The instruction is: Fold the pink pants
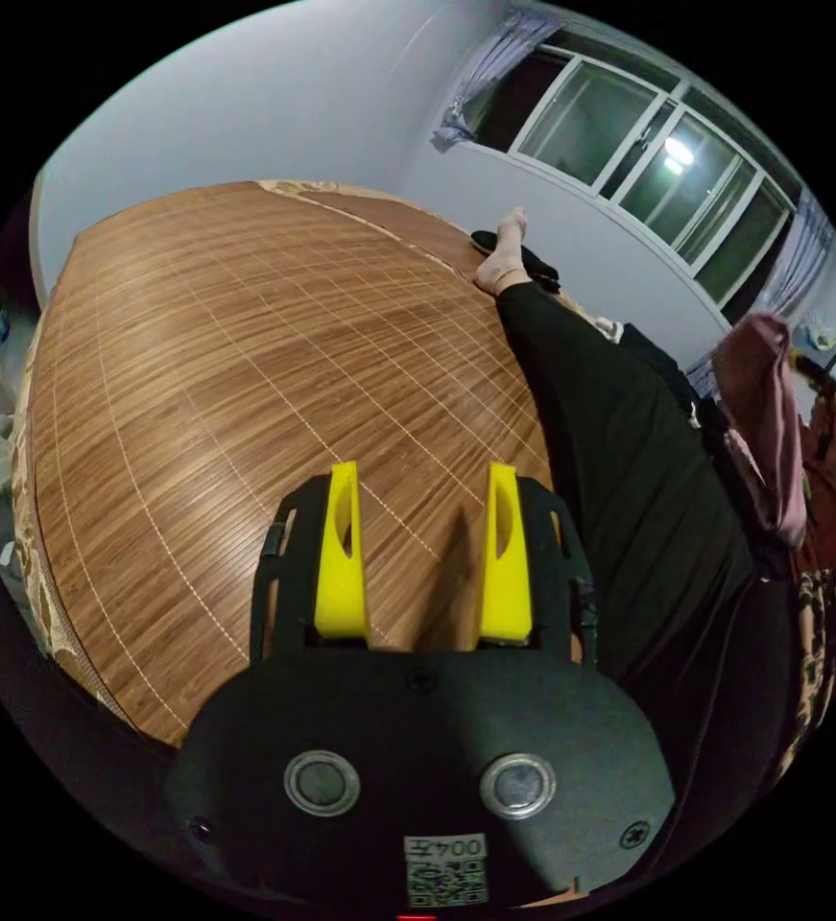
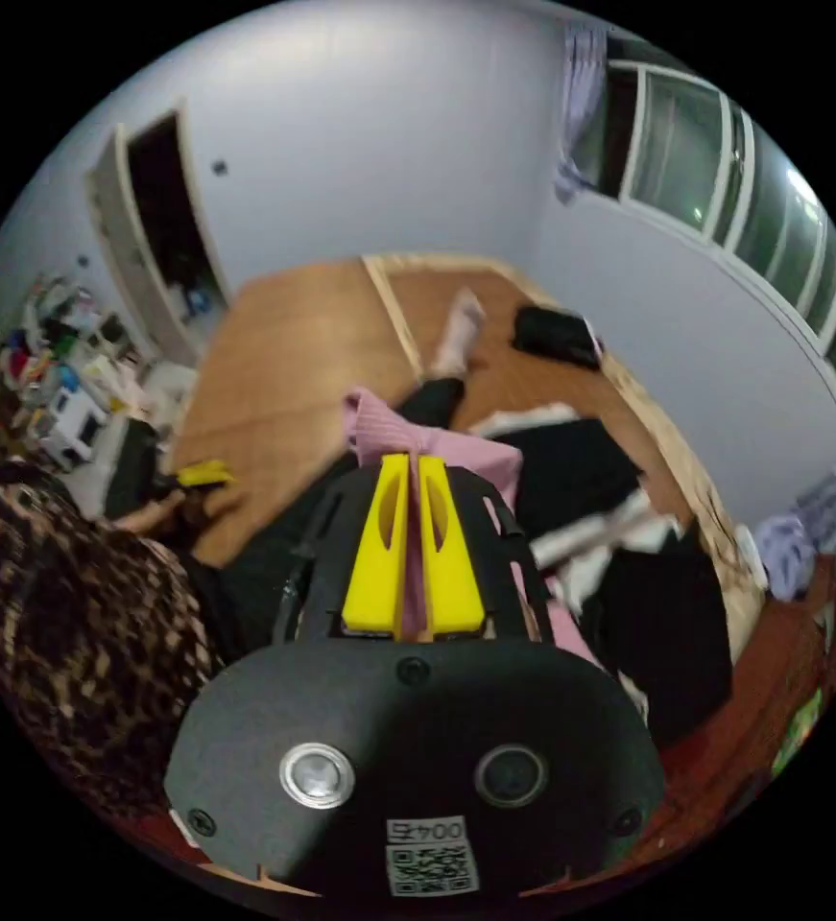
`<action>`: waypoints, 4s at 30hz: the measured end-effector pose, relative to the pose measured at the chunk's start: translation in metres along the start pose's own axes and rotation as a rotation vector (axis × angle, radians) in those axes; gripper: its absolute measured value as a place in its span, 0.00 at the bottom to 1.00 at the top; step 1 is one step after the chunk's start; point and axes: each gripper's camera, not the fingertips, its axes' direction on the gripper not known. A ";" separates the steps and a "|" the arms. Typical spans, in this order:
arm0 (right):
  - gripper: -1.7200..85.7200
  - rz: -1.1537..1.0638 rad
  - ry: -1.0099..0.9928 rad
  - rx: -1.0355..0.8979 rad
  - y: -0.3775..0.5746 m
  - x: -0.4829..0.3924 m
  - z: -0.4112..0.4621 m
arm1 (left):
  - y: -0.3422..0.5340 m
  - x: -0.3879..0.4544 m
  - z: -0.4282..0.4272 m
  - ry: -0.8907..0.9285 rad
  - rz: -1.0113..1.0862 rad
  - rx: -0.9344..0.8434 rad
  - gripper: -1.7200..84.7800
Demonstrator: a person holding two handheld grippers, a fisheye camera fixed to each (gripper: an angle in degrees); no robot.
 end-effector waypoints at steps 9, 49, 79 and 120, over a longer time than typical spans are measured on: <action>0.05 -0.287 -0.360 0.780 -0.137 -0.080 -0.083 | 0.001 -0.018 -0.062 -0.032 -0.082 0.129 0.23; 0.19 -0.057 -0.737 -0.024 0.013 -0.100 0.508 | -0.032 -0.055 -0.121 -0.376 -0.481 0.225 0.06; 0.27 0.087 -0.847 -0.259 -0.054 -0.099 0.650 | -0.090 0.114 -0.136 0.091 0.152 0.129 0.20; 0.07 0.064 -0.887 -0.313 -0.089 0.019 0.623 | -0.017 -0.059 -0.300 0.385 -0.344 0.433 0.05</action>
